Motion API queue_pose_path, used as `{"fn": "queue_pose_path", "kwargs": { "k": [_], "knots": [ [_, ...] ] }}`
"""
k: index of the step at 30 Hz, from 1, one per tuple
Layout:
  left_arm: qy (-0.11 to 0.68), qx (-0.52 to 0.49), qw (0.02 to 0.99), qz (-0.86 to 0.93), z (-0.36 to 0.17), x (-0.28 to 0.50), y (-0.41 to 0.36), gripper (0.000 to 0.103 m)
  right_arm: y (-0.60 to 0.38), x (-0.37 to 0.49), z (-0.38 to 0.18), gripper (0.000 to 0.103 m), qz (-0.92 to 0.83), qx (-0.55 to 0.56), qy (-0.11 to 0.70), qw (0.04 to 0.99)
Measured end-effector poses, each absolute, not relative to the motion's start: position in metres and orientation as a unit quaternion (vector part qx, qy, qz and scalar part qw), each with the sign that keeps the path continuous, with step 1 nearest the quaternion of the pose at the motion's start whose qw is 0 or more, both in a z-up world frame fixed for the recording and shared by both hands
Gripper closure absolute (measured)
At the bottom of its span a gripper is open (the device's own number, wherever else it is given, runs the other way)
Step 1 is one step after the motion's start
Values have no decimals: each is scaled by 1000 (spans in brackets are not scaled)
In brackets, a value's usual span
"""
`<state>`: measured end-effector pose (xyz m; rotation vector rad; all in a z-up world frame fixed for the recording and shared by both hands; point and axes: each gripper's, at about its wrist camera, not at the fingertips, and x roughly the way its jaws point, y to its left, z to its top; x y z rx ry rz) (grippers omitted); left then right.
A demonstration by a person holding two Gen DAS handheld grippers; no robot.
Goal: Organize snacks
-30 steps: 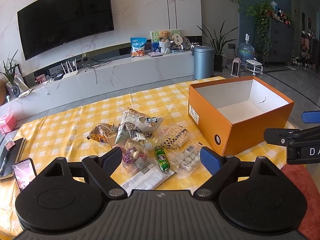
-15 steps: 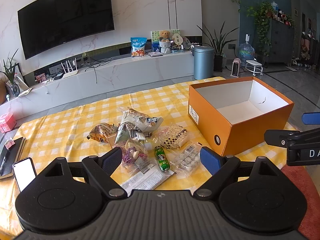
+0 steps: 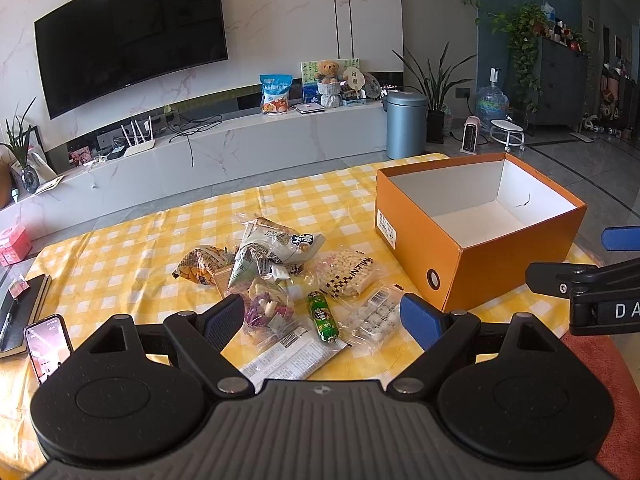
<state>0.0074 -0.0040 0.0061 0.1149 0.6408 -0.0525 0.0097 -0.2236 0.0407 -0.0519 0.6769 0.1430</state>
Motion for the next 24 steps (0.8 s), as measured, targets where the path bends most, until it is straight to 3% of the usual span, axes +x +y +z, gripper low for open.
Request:
{"fn": "queue_pose_path", "kwargs": {
  "k": [24],
  "knots": [
    [315, 55, 947, -26, 6, 8, -2, 0, -218, 10, 35, 3, 75, -24, 336, 939]
  ]
}}
